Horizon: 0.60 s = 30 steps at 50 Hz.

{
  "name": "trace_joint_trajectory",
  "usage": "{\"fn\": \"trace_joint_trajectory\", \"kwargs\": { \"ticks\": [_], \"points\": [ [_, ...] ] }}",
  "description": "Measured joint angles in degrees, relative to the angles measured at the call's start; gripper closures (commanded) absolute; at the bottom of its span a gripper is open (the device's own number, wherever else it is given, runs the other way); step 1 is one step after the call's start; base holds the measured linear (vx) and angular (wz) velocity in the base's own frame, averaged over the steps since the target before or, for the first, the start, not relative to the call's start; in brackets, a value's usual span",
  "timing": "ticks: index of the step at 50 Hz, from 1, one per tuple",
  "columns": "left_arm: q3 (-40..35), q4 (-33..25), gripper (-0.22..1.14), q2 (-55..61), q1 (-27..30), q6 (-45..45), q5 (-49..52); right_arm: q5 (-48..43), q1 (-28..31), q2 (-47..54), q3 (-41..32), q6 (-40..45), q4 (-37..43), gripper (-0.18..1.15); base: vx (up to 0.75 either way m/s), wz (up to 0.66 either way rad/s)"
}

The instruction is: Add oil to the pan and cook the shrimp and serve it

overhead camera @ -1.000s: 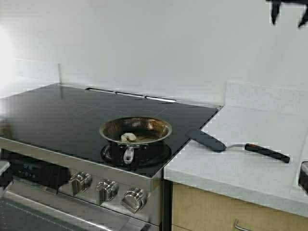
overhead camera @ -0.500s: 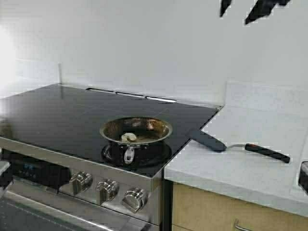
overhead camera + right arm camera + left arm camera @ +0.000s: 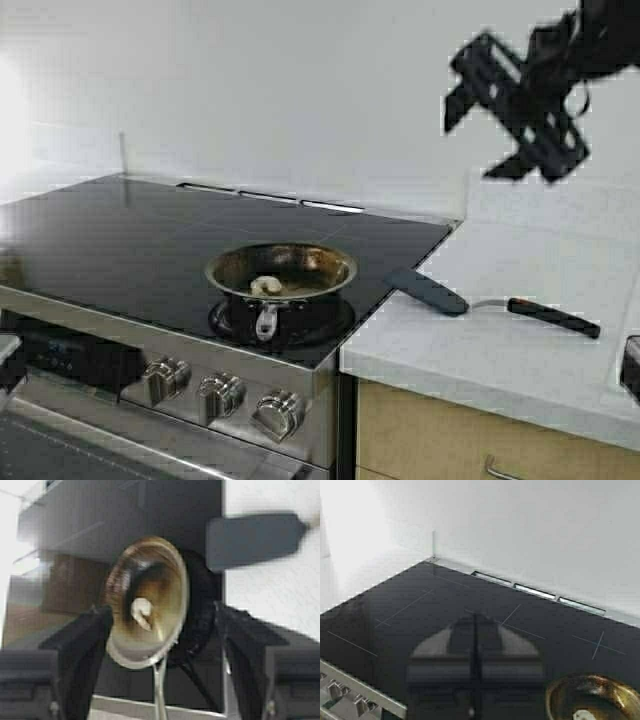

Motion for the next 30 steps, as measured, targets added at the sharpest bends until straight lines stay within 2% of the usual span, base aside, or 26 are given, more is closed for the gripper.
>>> {"fn": "trace_joint_trajectory", "kwargs": {
  "ticks": [12, 17, 25, 30],
  "points": [
    [0.09, 0.0, 0.89, -0.09, 0.0, -0.18, 0.09, -10.11, 6.06, 10.99, 0.35, 0.88, 11.78, 0.02, 0.0, 0.0],
    [0.0, -0.09, 0.89, 0.0, 0.0, -0.18, 0.0, -12.13, 7.56, 15.47, 0.26, 3.25, 14.24, 0.02, 0.0, 0.0],
    [0.0, -0.09, 0.89, 0.0, 0.0, -0.18, 0.09, -14.85, 8.0, 21.71, -0.09, 11.43, 14.59, 0.02, 0.0, 0.0],
    [0.0, -0.09, 0.89, -0.09, 0.0, -0.18, 0.0, -18.54, 8.0, 26.72, -0.26, 19.34, 14.59, 0.02, 0.0, 0.0]
  ]
}}
